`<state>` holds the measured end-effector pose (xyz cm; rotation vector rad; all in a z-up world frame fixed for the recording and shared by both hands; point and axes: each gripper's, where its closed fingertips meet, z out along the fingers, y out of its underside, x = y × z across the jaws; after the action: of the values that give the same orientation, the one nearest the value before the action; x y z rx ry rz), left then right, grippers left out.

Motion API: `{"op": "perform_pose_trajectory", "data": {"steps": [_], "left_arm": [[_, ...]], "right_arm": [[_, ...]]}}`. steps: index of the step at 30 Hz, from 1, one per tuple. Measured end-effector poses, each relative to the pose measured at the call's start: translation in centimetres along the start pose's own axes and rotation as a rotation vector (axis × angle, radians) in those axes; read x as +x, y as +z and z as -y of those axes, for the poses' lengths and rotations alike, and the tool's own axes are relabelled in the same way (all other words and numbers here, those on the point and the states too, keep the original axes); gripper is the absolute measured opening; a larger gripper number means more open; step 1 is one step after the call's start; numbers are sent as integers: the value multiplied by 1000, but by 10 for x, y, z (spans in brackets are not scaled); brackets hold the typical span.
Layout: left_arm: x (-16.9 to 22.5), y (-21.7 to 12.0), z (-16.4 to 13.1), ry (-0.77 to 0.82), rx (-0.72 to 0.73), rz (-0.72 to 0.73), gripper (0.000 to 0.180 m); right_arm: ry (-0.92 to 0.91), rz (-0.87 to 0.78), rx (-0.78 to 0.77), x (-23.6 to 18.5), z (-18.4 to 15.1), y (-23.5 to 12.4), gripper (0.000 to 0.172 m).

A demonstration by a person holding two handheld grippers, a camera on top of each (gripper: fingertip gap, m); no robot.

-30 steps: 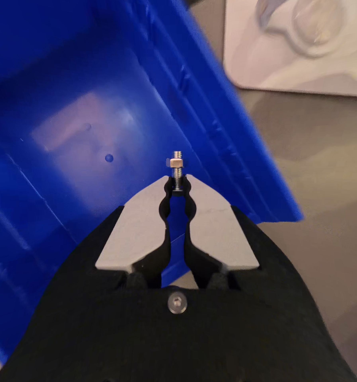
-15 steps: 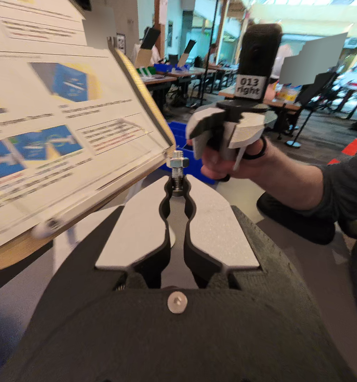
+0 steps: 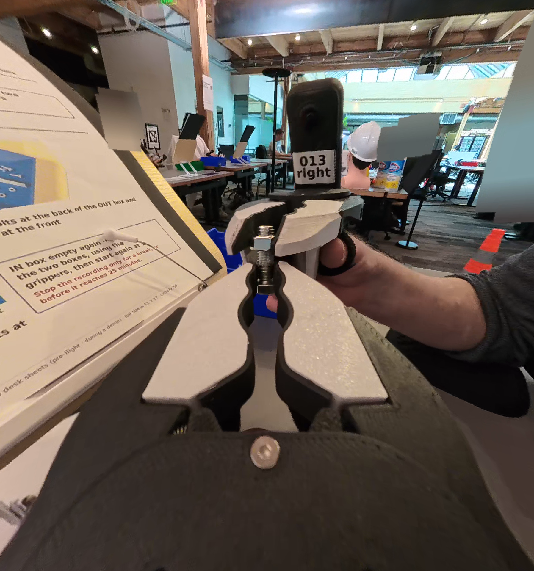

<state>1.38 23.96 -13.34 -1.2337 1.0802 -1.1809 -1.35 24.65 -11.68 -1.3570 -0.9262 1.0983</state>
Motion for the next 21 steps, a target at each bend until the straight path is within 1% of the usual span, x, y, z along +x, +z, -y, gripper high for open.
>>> {"op": "perform_pose_trajectory", "data": {"steps": [1,2,3,5,7,10,11,14,17,21], "left_arm": [[0,1,2,15,16,0,9],[0,1,4,18,30,-6,13],[0,2,6,14,34,-21,26],[-6,4,3,16,-4,-23,44],[-9,8,0,38,-45,-13,49],[-5,17,-9,85,-130,-6,45],[-4,19,-12,84,-148,-11,39],[-1,20,-16,36,-152,-51,31],[1,18,-22,25,-162,-84,19],[1,20,-24,21,-167,-79,19]], "right_arm": [[-9,-7,5,0,2,-1,20],[-13,-15,14,1,4,-2,20],[-14,-26,31,2,7,-4,20],[-8,-42,65,5,13,-9,20],[-4,-36,55,5,13,-10,20],[-16,-32,34,6,9,-9,20],[-15,-29,32,6,7,-8,20],[-13,-4,10,3,2,-5,20],[-11,8,-6,2,-3,-3,20],[-14,7,-17,3,-5,-3,20]]}}
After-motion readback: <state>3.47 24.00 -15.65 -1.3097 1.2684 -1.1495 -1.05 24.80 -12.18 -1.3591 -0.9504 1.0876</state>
